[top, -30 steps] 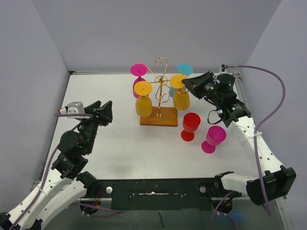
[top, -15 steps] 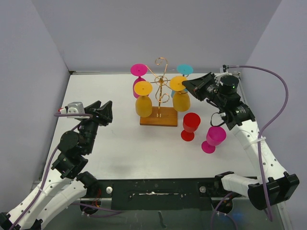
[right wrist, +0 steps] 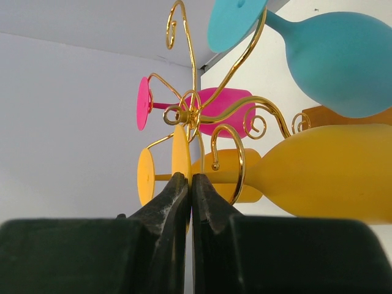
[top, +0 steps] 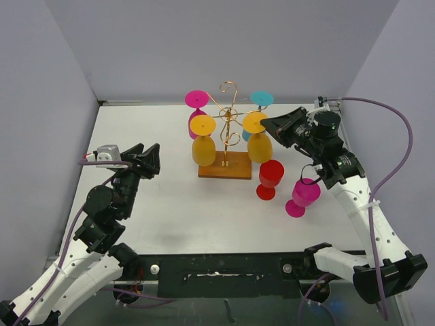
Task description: Place the wine glass upside down on the wine glass rack
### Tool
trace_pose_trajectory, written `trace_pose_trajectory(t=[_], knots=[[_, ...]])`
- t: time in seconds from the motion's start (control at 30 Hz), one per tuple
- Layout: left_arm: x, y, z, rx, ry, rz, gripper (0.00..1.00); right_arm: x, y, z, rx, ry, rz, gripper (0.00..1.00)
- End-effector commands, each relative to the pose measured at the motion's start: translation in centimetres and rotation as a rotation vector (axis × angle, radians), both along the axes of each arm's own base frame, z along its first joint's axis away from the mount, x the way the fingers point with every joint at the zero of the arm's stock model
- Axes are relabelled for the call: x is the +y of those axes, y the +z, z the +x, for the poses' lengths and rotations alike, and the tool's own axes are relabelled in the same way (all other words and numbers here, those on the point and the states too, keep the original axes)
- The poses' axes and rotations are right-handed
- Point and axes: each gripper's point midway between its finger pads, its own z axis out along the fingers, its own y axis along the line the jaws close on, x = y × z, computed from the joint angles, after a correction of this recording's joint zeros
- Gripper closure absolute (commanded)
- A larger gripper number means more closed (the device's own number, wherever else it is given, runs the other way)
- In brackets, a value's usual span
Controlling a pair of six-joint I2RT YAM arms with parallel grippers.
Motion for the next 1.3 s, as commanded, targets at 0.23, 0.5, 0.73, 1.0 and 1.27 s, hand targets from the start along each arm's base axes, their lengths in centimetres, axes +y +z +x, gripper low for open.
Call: trace_pose_trajectory(t=[0.23, 0.5, 0.73, 1.0, 1.27], knots=[[0.4, 1.6, -0.3, -0.042, 0.008, -0.039, 0.48, -1.8, 1.8, 0.2, -0.081, -0.092, -0.044, 1.0], [0.5, 1.6, -0.4, -0.044, 0.012, -0.042, 0.48, -2.0, 1.8, 1.6, -0.109, -0.106, -0.1, 0.98], [0.3, 1.6, -0.2, -0.042, 0.006, -0.04, 0.47, -2.1, 1.7, 2.5, -0.133, -0.114, -0.14, 0.96], [0.5, 1.6, -0.3, -0.044, 0.015, -0.041, 0.48, -2.2, 1.1, 3.2, -0.127, -0.122, -0.167, 0.83], [0.5, 1.5, -0.3, -0.04, 0.014, -0.038, 0.47, -2.4, 1.2, 3.2, -0.131, -0.129, -0.185, 0.55]])
